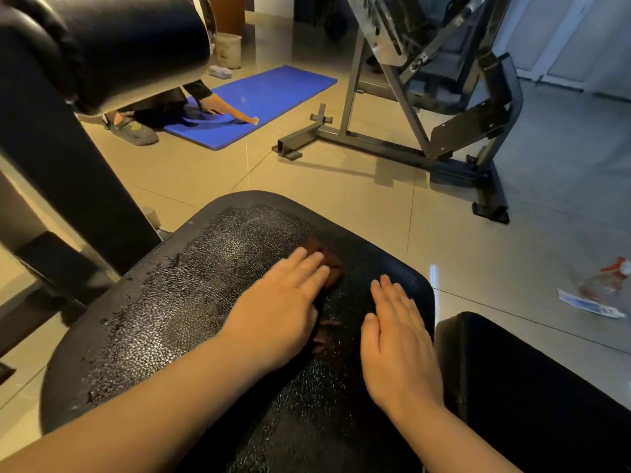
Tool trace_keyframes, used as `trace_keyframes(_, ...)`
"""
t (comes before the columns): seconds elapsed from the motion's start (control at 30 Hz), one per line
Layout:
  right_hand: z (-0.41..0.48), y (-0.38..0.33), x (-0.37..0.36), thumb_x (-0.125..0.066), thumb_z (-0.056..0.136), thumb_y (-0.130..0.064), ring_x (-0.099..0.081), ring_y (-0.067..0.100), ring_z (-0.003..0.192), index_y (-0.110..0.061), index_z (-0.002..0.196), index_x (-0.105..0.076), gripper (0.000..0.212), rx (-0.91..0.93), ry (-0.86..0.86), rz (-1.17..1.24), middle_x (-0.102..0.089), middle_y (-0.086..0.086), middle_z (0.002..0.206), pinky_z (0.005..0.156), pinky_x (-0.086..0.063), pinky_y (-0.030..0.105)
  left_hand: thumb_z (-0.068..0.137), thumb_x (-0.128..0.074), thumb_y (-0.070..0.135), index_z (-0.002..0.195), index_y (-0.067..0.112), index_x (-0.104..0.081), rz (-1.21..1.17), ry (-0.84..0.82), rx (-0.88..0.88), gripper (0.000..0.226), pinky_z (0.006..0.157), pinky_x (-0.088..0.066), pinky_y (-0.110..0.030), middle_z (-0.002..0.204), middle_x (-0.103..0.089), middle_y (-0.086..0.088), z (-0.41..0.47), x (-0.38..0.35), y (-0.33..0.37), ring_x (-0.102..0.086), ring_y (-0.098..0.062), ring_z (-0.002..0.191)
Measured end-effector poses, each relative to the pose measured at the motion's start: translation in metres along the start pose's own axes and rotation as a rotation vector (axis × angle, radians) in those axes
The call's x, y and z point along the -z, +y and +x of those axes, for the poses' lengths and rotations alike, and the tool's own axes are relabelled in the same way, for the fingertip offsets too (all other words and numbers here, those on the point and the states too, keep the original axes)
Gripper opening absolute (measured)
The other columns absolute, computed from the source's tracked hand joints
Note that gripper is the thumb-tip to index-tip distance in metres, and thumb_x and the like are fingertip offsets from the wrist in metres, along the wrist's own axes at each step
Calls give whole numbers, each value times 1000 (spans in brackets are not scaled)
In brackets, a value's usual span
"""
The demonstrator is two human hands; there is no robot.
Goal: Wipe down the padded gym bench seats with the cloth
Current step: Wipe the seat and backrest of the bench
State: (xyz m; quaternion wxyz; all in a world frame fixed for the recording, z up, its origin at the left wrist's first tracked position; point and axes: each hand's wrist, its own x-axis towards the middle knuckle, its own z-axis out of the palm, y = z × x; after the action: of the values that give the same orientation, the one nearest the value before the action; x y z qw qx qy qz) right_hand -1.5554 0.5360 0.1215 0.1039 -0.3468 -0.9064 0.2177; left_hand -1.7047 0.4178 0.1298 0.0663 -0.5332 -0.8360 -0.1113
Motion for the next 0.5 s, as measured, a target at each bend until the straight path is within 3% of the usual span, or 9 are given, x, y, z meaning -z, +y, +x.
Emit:
trace_keyframes(0.13,1,-1,-2,-25,107,-34,11,-11,143,-33,160,-16,54,11,22,10,-3,-21,166,121,6,20,100,-38,26,158,13,-18,-15,-35,222,63,122,4,-35,167,-8,-5,38,1,-22,1,-25,153)
trace_keyframes(0.3,6,2,1,-28,107,-31,2,-4,150,-26,160,-22,54,39,26,-31,-10,-13,167,123,5,22,99,-41,23,158,14,-21,-41,-111,-65,63,122,2,-34,167,-10,-3,34,-5,12,0,-23,154)
trace_keyframes(0.37,7,4,-2,-30,106,-30,-5,2,153,-22,159,-26,54,47,43,-46,-15,-9,167,122,4,22,97,-35,22,157,14,-26,-68,-84,-91,61,122,4,-30,166,-14,-3,11,1,0,-4,-23,154)
trace_keyframes(0.5,4,3,-7,-32,106,-30,-7,1,152,-23,159,-28,53,43,52,-17,-17,-11,166,119,7,17,96,-34,20,154,3,-27,-25,-3,222,61,121,3,-34,164,-19,-14,13,6,-46,-10,-35,151)
